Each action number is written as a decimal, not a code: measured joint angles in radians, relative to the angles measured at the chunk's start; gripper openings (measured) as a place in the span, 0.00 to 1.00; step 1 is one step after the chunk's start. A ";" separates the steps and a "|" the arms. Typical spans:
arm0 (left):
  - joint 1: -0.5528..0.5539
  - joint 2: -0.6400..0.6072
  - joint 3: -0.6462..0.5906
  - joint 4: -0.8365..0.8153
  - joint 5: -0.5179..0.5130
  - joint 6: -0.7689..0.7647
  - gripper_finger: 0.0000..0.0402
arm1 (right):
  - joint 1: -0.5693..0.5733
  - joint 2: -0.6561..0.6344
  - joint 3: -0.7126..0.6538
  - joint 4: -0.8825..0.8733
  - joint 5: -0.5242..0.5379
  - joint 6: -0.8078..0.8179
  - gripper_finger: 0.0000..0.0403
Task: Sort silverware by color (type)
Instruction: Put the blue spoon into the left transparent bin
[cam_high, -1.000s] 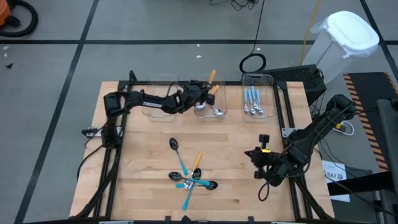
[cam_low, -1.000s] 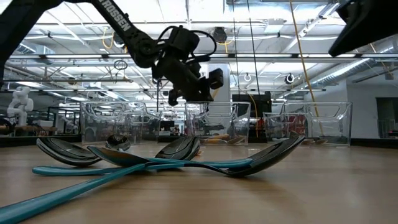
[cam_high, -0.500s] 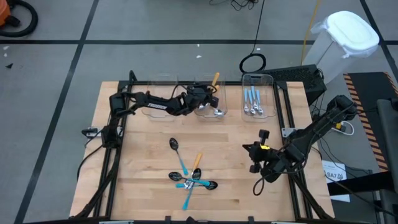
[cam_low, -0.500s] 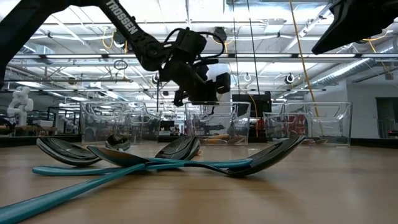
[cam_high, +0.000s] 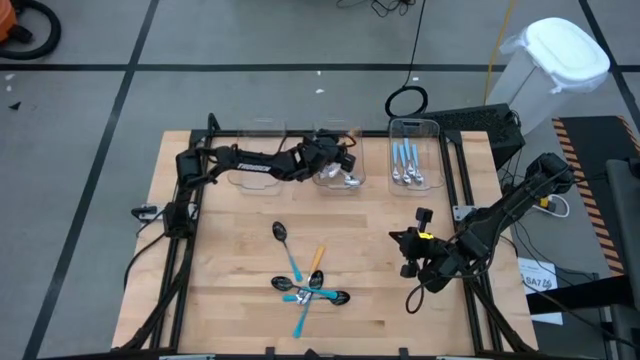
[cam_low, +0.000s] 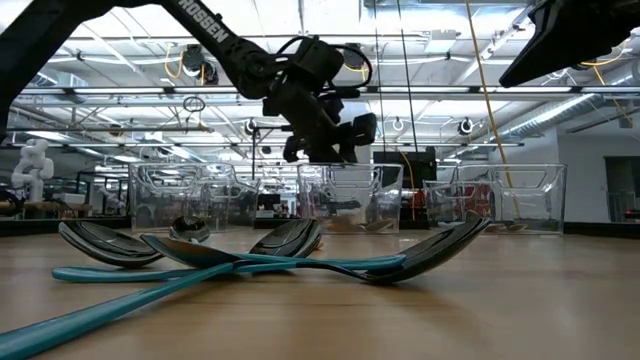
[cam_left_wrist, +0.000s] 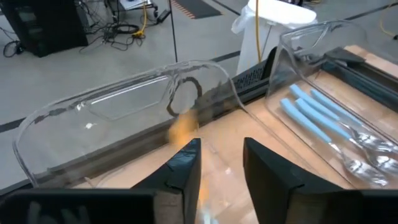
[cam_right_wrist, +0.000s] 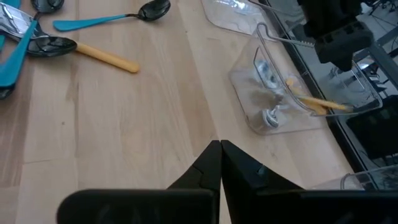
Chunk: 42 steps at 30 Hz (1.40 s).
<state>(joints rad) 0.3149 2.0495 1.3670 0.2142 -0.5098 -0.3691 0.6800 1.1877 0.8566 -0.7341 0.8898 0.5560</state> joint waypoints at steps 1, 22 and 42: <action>-0.003 0.000 0.000 0.000 0.000 0.000 0.31 | 0.000 0.000 0.000 0.000 0.000 0.000 0.01; -0.081 -0.027 -0.002 0.030 0.018 0.137 0.37 | 0.000 0.000 0.000 -0.003 -0.001 0.000 0.01; -0.360 -0.203 -0.002 -0.526 0.038 0.270 0.37 | -0.013 0.049 0.001 0.033 -0.004 0.007 0.01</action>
<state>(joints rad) -0.0453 1.8460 1.3655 -0.3113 -0.4720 -0.0987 0.6674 1.2369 0.8574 -0.7012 0.8860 0.5631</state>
